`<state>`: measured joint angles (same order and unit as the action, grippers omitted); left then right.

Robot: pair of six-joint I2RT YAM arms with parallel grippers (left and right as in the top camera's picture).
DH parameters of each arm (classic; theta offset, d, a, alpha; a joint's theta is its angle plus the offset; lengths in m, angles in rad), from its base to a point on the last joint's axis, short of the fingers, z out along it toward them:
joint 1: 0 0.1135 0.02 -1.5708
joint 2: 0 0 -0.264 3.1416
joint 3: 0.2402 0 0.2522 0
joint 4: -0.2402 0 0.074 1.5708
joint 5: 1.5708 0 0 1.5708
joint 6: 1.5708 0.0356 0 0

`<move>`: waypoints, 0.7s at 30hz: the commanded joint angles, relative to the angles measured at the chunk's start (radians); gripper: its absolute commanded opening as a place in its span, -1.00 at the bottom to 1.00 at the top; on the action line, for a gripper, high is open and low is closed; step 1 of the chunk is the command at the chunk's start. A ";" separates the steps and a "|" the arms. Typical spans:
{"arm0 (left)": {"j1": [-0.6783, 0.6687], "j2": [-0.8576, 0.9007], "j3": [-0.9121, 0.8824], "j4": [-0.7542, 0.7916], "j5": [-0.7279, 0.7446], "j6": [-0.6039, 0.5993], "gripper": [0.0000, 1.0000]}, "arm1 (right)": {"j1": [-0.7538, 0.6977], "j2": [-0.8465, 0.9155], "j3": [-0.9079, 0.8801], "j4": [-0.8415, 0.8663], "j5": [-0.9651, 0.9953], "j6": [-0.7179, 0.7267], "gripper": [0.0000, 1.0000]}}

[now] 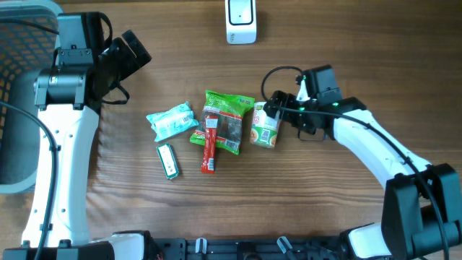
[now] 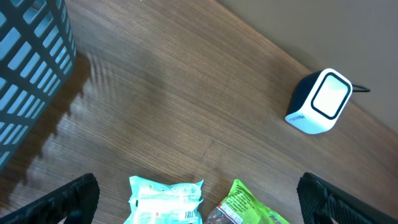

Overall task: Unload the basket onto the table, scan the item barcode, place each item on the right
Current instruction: 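Reach the right gripper to the noodle cup and grasp it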

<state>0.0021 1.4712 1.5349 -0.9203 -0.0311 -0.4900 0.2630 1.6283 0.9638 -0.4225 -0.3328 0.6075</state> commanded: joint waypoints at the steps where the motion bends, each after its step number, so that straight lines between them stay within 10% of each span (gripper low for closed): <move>1: 0.005 -0.018 0.016 0.002 0.005 0.019 1.00 | -0.012 -0.009 -0.021 -0.004 -0.047 -0.010 0.99; 21: 0.005 -0.018 0.016 0.002 0.005 0.019 1.00 | -0.012 0.005 -0.229 0.328 -0.169 0.050 0.78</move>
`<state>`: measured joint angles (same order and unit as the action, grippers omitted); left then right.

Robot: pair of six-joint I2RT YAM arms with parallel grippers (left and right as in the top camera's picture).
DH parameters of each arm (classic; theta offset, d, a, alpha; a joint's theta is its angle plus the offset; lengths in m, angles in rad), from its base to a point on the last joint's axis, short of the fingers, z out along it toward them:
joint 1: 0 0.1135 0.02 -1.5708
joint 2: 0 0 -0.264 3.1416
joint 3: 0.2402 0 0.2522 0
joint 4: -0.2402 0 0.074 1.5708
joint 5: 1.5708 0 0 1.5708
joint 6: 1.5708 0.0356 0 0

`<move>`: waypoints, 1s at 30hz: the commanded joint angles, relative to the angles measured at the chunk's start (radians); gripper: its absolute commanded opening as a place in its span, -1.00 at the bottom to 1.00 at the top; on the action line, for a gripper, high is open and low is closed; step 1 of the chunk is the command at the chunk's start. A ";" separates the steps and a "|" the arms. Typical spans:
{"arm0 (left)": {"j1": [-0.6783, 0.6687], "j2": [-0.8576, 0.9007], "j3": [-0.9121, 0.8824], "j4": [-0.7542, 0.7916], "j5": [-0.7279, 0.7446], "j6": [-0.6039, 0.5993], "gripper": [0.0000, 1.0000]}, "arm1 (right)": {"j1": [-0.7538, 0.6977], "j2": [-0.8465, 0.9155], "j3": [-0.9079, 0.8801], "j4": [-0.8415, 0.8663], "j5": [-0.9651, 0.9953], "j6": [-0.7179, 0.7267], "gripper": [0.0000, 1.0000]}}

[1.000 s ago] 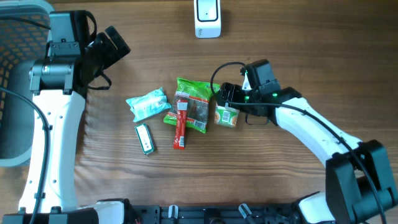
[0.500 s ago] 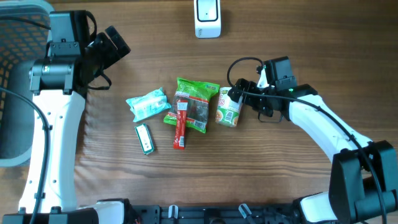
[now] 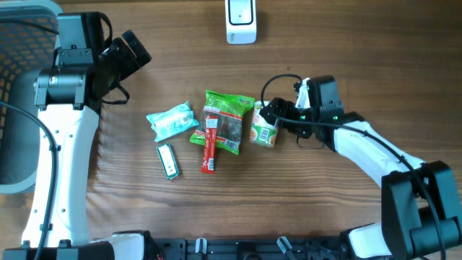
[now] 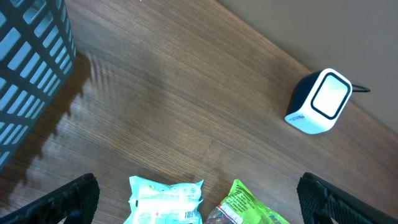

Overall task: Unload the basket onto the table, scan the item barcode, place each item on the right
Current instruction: 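Reach the right gripper to the noodle cup and grasp it, then lift the noodle cup with the right gripper toward the scanner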

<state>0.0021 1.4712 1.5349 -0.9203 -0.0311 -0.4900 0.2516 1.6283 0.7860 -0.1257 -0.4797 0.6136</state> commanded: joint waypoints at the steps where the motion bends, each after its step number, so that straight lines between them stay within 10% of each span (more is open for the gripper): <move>1: 0.005 -0.018 0.016 0.002 0.005 0.019 1.00 | 0.000 0.005 -0.063 0.044 -0.015 0.057 0.77; 30: 0.005 -0.018 0.016 0.002 0.005 0.019 1.00 | 0.052 -0.058 -0.065 0.044 0.034 0.097 0.99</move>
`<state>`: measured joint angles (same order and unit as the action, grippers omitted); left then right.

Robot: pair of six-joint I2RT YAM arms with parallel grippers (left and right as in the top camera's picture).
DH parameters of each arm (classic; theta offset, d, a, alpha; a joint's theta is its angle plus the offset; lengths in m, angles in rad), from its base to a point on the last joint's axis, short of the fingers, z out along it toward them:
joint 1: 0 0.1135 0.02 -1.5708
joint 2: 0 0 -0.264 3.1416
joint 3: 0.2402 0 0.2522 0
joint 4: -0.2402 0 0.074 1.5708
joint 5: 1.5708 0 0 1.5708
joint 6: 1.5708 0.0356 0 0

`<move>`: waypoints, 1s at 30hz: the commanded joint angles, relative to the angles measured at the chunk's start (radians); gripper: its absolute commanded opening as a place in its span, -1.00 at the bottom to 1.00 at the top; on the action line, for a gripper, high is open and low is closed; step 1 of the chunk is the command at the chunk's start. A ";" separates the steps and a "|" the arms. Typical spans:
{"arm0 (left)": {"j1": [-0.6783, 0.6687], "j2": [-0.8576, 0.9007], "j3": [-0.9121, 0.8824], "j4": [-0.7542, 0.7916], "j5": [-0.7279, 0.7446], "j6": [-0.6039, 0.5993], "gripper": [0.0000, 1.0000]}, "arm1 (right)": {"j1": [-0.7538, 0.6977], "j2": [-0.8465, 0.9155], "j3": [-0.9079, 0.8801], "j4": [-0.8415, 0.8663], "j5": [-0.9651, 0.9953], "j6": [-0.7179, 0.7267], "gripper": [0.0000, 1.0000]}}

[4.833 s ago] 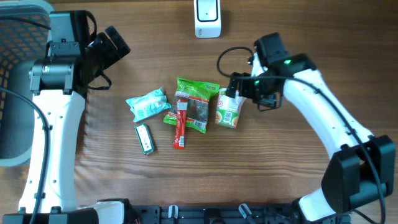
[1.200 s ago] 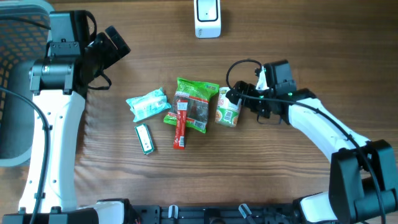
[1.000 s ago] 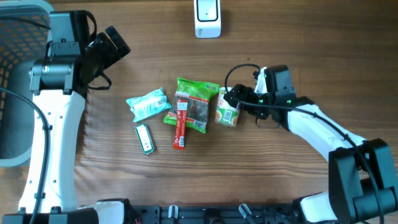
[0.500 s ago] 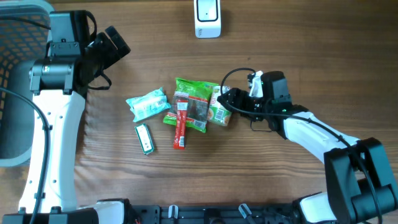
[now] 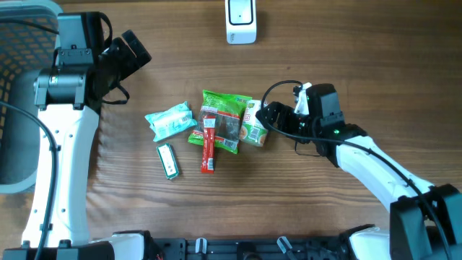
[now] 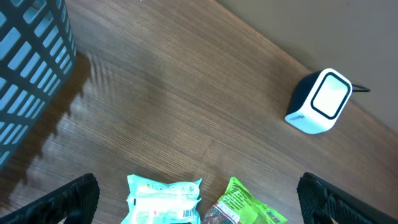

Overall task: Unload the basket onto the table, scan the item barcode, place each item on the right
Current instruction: 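Lift the noodle cup with the right gripper toward the scanner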

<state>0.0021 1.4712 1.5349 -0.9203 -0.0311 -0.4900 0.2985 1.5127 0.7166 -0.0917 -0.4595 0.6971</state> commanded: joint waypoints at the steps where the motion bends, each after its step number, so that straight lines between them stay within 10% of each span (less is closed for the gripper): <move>1: 0.005 -0.018 0.016 0.002 0.005 0.019 1.00 | 0.005 0.068 0.005 0.016 0.014 0.013 1.00; 30: 0.005 -0.018 0.016 0.002 0.005 0.019 1.00 | 0.005 0.262 0.005 0.284 -0.154 0.010 0.68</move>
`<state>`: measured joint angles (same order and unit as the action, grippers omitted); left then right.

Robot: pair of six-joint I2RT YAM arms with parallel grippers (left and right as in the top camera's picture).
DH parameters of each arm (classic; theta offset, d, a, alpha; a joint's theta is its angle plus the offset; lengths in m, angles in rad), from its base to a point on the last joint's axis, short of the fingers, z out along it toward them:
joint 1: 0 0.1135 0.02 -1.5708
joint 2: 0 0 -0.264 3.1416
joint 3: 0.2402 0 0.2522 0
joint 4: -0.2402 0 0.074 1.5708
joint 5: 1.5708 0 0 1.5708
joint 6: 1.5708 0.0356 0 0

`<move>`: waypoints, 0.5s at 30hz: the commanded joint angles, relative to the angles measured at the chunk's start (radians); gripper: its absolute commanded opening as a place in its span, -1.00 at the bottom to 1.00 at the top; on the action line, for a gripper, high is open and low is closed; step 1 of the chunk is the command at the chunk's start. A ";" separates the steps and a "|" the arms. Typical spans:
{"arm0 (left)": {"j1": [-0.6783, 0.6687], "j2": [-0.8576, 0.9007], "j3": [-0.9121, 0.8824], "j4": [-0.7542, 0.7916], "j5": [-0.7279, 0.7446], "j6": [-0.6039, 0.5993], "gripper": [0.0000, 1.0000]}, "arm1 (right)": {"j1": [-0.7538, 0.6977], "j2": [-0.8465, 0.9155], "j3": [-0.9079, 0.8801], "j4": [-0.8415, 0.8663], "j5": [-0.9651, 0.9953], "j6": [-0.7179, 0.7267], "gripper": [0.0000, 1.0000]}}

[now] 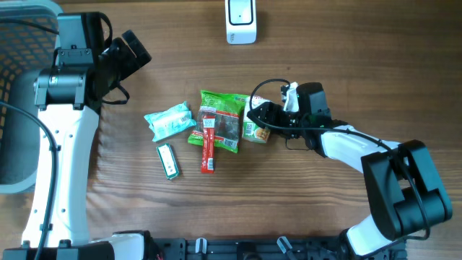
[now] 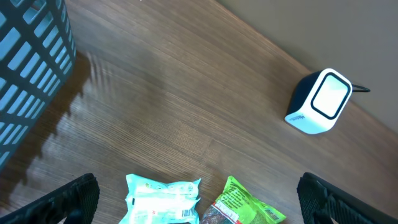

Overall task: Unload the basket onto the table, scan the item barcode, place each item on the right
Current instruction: 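Lift the noodle cup with the right gripper toward the scanner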

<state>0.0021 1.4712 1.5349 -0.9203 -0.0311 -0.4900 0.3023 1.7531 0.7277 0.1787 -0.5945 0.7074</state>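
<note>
A small green and orange carton [image 1: 255,130] lies right of a green snack bag [image 1: 221,114]. My right gripper [image 1: 258,115] sits low on the carton's upper right side, touching it and hiding part of it; how its jaws stand cannot be made out. The white scanner [image 1: 240,19] stands at the table's far edge, also seen as the scanner [image 2: 321,102] in the left wrist view. My left gripper [image 1: 128,55] hangs open at the far left, well away from the items. Its fingers [image 2: 68,200] are spread wide with nothing between them.
A teal packet [image 1: 170,120], a red stick pack [image 1: 208,143] lying over the green bag, and a small green and white pack [image 1: 167,160] lie left of the carton. A blue-grey basket [image 1: 14,94] stands at the left edge. The table is brown wood.
My right gripper has moved a little left with the carton. The carton, green bag and teal packet have all shifted slightly left. The left arm has not moved.
My right gripper first stood at the carton's right side, with the carton beside the green bag. At each later moment it was further left and lower on the carton. The carton and the bags beside it have shifted left. The left gripper stayed open and still.
</note>
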 commanded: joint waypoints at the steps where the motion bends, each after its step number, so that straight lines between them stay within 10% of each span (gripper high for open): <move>1: 0.005 -0.018 0.016 0.002 0.005 0.019 1.00 | 0.001 0.019 -0.006 0.021 -0.039 0.000 0.71; 15: 0.005 -0.018 0.016 0.002 0.005 0.019 1.00 | -0.010 -0.135 -0.006 0.016 -0.166 -0.026 0.54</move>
<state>0.0021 1.4712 1.5349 -0.9203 -0.0307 -0.4900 0.2974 1.6684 0.7261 0.1917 -0.6846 0.6949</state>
